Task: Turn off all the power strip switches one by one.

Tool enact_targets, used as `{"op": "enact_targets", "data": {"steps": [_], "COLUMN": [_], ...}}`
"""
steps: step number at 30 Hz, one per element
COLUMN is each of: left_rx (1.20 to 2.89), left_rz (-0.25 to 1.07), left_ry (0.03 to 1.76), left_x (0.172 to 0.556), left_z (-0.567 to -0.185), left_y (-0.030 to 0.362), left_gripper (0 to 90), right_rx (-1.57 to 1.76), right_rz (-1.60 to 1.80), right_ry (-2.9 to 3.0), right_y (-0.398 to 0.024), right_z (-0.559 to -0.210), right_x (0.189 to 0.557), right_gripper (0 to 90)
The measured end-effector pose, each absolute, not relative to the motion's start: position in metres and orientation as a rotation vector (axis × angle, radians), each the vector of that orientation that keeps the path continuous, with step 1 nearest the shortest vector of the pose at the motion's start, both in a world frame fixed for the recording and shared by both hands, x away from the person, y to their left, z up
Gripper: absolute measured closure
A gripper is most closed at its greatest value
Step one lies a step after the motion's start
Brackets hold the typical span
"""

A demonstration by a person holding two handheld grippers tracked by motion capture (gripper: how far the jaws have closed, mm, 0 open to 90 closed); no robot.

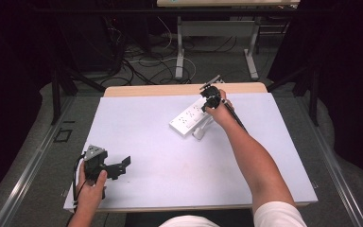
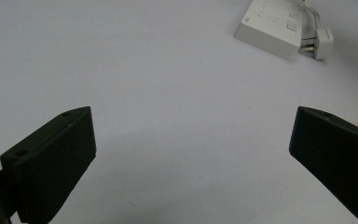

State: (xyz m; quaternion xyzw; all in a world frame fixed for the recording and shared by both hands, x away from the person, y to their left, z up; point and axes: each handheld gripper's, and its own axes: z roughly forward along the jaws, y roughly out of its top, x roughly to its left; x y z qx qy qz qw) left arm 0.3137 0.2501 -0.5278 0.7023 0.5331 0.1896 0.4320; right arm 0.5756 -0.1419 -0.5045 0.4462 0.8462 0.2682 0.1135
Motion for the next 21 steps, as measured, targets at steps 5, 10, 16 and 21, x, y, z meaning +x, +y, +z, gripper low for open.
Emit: {"op": "enact_targets", "data": {"steps": [5, 10, 16, 21], "left_rx": [1.747, 1.743, 1.740, 1.740], "left_rz": [0.473, 0.467, 0.465, 0.466], "left_ry": [1.325, 1.325, 1.327, 1.324], "left_x": [0.314, 0.314, 0.314, 0.314], "left_z": [-0.528, -0.527, -0.527, -0.527], "left_y": [0.250, 0.251, 0.251, 0.251], "left_gripper": [0.3, 0.3, 0.3, 0.3], "right_rx": [1.346, 1.313, 1.321, 1.293], "right_rz": [0.772, 0.756, 0.744, 0.755], "right_ry": [2.487, 2.508, 2.503, 2.512], "right_y": [-0.139, -0.137, -0.134, -0.136], "right_z": [-0.507, -0.511, -0.512, -0.513], "right_x": [0.575, 0.575, 0.574, 0.576], "right_gripper": [90.0, 90.0, 90.0, 90.0]}}
